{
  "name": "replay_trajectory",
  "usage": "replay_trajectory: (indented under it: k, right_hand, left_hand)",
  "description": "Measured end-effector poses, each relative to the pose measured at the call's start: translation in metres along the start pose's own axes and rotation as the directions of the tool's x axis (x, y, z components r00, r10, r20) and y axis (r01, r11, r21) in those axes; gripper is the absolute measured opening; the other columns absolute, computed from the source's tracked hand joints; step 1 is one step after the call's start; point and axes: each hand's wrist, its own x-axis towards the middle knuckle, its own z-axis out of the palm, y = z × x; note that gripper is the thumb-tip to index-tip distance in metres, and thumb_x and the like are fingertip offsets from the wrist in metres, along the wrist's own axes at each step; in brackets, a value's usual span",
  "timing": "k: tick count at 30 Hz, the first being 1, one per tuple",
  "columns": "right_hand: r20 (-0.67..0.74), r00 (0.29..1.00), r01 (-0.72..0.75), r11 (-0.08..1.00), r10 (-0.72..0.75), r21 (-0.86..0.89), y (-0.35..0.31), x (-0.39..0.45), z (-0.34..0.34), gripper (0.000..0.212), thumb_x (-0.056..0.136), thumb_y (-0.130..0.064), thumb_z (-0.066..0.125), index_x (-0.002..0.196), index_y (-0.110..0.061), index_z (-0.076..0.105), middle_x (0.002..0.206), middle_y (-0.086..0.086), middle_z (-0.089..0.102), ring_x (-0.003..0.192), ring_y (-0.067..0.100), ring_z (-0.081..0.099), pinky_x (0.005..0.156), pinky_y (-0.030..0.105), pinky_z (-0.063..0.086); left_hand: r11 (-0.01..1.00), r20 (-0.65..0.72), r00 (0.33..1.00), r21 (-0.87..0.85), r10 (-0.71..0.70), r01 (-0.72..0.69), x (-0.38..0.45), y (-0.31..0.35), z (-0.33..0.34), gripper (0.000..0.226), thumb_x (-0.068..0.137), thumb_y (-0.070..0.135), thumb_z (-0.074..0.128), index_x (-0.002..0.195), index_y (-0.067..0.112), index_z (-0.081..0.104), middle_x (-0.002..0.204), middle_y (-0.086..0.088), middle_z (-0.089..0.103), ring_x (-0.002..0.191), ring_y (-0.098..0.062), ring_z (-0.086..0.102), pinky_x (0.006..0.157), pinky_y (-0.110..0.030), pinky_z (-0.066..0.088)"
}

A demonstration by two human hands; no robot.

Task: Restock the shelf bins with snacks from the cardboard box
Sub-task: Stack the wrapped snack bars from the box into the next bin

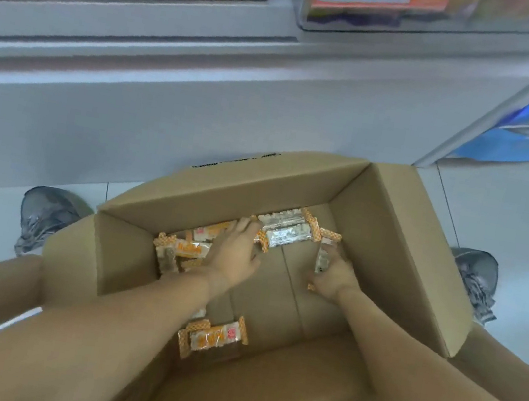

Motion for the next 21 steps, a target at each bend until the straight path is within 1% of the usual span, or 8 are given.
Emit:
replay_trajectory:
  k: [2, 5, 10, 12, 14, 15, 18, 21]
  right_hand:
    - [-0.081, 0.995, -0.045, 0.996, 0.051, 0.081, -0.002, 0.007, 0.009, 0.071, 0.082, -0.029, 0.075, 0.143, -0.021, 0.039, 0.141, 0.017, 0.040, 0.132, 0.033, 0.045, 0.109, 0.036, 0.041]
    - [-0.157, 0.980, -0.101, 0.987, 0.119, 0.122, -0.010, 0.011, 0.019, 0.065, 0.082, -0.024, 0.074, 0.133, -0.005, 0.038, 0.131, 0.018, 0.052, 0.122, 0.034, 0.054, 0.095, 0.033, 0.046]
    - [-0.111, 0.955, -0.236, 0.930, 0.275, 0.281, -0.023, 0.014, 0.017, 0.094, 0.068, -0.030, 0.090, 0.135, 0.001, 0.030, 0.122, 0.012, 0.062, 0.116, 0.031, 0.062, 0.094, 0.034, 0.051]
    - [0.008, 0.939, -0.302, 0.811, 0.345, 0.501, -0.026, 0.019, 0.014, 0.081, 0.064, -0.018, 0.087, 0.127, 0.003, 0.042, 0.106, 0.009, 0.065, 0.095, 0.026, 0.067, 0.082, 0.040, 0.060]
    - [0.162, 0.933, -0.343, 0.658, 0.321, 0.670, -0.029, 0.018, 0.008, 0.040, 0.069, -0.004, 0.072, 0.107, 0.001, 0.060, 0.086, 0.009, 0.069, 0.071, 0.021, 0.066, 0.065, 0.040, 0.062]
    - [0.223, 0.937, -0.348, 0.639, 0.270, 0.686, -0.031, 0.016, 0.003, 0.031, 0.071, 0.002, 0.065, 0.102, 0.000, 0.065, 0.082, 0.009, 0.070, 0.068, 0.021, 0.066, 0.062, 0.038, 0.062]
    - [0.342, 0.937, -0.286, 0.710, 0.067, 0.643, -0.038, 0.004, -0.013, 0.047, 0.066, 0.009, 0.053, 0.108, -0.004, 0.070, 0.096, 0.011, 0.074, 0.085, 0.030, 0.072, 0.076, 0.046, 0.062]
    - [0.432, 0.898, -0.228, 0.747, -0.087, 0.624, -0.055, -0.018, -0.033, 0.054, 0.066, 0.001, 0.061, 0.119, -0.009, 0.069, 0.119, 0.017, 0.071, 0.108, 0.036, 0.068, 0.097, 0.059, 0.052]
  left_hand:
    - [0.999, -0.042, 0.999, 0.038, 0.010, -0.008, 0.012, 0.010, 0.023, 0.070, 0.089, 0.025, 0.065, 0.150, 0.016, 0.033, 0.146, -0.003, 0.039, 0.135, -0.026, 0.037, 0.113, -0.038, 0.030]
    - [0.986, -0.065, 0.997, 0.160, -0.031, 0.041, 0.029, 0.018, 0.048, 0.085, 0.084, 0.036, 0.074, 0.151, 0.014, 0.027, 0.144, -0.007, 0.036, 0.132, -0.027, 0.037, 0.112, -0.040, 0.031]
    - [0.947, -0.060, 0.997, 0.314, -0.049, 0.065, 0.052, 0.027, 0.060, 0.069, 0.081, 0.042, 0.075, 0.133, 0.008, 0.046, 0.127, -0.012, 0.040, 0.119, -0.030, 0.040, 0.103, -0.040, 0.036]
    - [0.964, -0.054, 0.996, 0.253, -0.071, 0.083, 0.054, 0.030, 0.063, 0.067, 0.079, 0.043, 0.076, 0.129, 0.009, 0.047, 0.128, -0.012, 0.042, 0.120, -0.030, 0.040, 0.104, -0.039, 0.035]
    - [0.986, -0.061, 0.996, 0.153, -0.062, 0.071, 0.051, 0.033, 0.064, 0.062, 0.080, 0.043, 0.075, 0.125, 0.010, 0.047, 0.127, -0.011, 0.050, 0.121, -0.029, 0.042, 0.102, -0.038, 0.035]
    - [0.995, -0.051, 0.997, 0.080, -0.062, 0.066, 0.048, 0.035, 0.061, 0.059, 0.080, 0.041, 0.075, 0.123, 0.010, 0.047, 0.125, -0.011, 0.054, 0.120, -0.029, 0.044, 0.100, -0.037, 0.038]
    - [0.974, 0.052, 0.996, -0.211, -0.075, 0.084, 0.033, 0.033, 0.041, 0.057, 0.077, 0.039, 0.079, 0.116, 0.015, 0.047, 0.106, -0.004, 0.066, 0.102, -0.023, 0.061, 0.080, -0.036, 0.050]
    - [0.898, 0.168, 0.986, -0.430, -0.021, 0.092, 0.018, 0.026, 0.003, 0.057, 0.069, 0.034, 0.088, 0.112, 0.019, 0.053, 0.096, 0.012, 0.063, 0.094, -0.011, 0.063, 0.073, -0.024, 0.049]
